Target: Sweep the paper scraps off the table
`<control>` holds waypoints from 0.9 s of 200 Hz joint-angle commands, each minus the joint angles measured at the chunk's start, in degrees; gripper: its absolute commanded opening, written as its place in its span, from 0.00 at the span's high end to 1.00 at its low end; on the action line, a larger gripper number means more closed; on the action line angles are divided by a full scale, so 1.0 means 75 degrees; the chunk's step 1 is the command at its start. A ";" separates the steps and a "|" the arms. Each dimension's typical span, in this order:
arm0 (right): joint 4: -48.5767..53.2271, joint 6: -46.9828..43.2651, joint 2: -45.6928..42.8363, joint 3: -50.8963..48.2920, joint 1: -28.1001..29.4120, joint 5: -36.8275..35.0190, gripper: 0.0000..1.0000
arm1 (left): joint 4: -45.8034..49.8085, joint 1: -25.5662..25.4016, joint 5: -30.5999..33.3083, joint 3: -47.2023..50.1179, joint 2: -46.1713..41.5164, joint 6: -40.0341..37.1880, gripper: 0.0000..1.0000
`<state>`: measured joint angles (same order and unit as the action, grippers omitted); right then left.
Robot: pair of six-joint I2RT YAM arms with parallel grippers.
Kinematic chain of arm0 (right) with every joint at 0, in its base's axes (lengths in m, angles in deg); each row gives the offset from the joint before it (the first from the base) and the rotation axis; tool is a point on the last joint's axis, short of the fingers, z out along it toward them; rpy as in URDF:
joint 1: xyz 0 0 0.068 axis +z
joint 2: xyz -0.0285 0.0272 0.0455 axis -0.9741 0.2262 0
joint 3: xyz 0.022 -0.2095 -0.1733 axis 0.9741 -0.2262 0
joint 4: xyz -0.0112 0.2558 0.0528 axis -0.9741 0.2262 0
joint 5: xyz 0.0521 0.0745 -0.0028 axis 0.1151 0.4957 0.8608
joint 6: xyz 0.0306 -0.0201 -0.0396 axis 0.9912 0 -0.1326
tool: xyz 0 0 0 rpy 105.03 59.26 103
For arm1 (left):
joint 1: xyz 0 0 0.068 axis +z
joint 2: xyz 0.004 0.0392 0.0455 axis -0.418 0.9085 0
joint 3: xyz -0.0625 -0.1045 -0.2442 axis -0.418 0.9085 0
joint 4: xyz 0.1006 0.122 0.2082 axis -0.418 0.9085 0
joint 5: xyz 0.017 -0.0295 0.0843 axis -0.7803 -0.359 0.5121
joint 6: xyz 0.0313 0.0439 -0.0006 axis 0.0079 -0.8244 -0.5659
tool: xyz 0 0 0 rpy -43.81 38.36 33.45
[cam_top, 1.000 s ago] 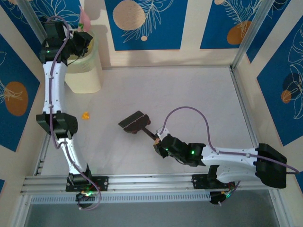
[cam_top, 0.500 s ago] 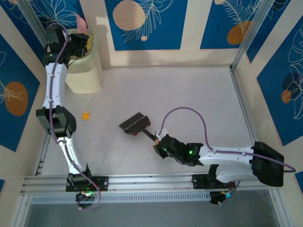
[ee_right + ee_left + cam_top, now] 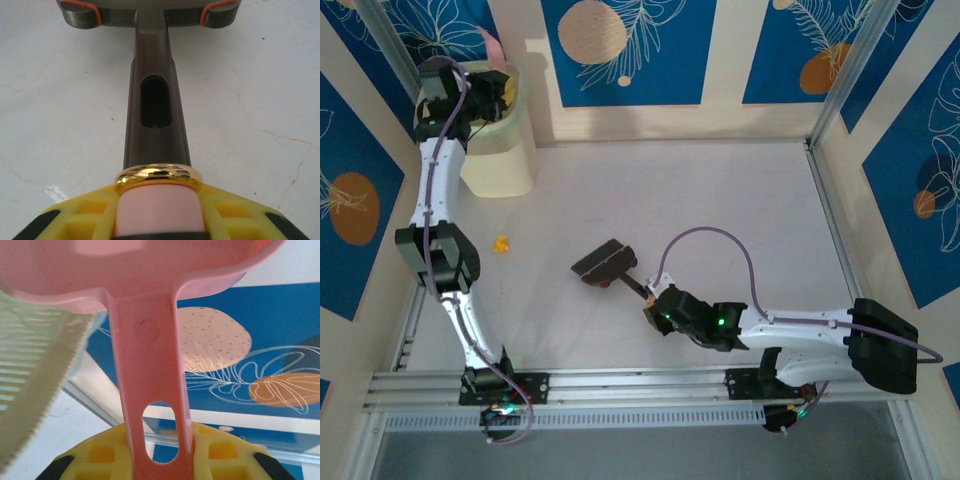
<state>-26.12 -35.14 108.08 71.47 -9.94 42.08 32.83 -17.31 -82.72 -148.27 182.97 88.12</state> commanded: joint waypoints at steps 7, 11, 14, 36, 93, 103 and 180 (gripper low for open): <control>-0.0412 -0.0080 0.0011 0.0221 -0.0051 -0.0115 1.00 | -0.0319 0.0070 -0.0248 0.0058 -0.0695 -0.0292 1.00; -0.0407 -0.0081 0.0002 0.0215 -0.0055 -0.0127 1.00 | -0.0302 0.0057 -0.0245 0.0096 -0.0743 -0.0335 1.00; -0.0404 -0.0069 0.0002 0.0216 -0.0065 -0.0126 1.00 | -0.0299 0.0051 -0.0238 0.0135 -0.0783 -0.0365 1.00; -0.0399 -0.0048 -0.0044 0.0198 -0.0098 -0.0131 1.00 | -0.0107 0.0000 -0.0165 0.0419 -0.1163 -0.0718 1.00; -0.0280 0.0099 -0.0387 0.0061 -0.0214 -0.0136 1.00 | 0.1144 -0.0811 0.0130 0.1080 -0.2530 -0.2379 1.00; -0.0267 0.0141 -0.0490 0.0016 -0.0244 -0.0147 1.00 | 0.1437 -0.1054 0.0163 0.1242 -0.2779 -0.2679 1.00; -0.0208 0.0510 -0.0758 -0.0142 -0.0446 0.0132 1.00 | 0.5305 -0.3724 0.2487 0.2064 -0.4675 -0.6355 1.00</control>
<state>-25.86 -33.08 103.76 70.70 -13.09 42.54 60.13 -40.67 -74.66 -136.62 153.38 53.74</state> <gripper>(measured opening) 0.306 0.224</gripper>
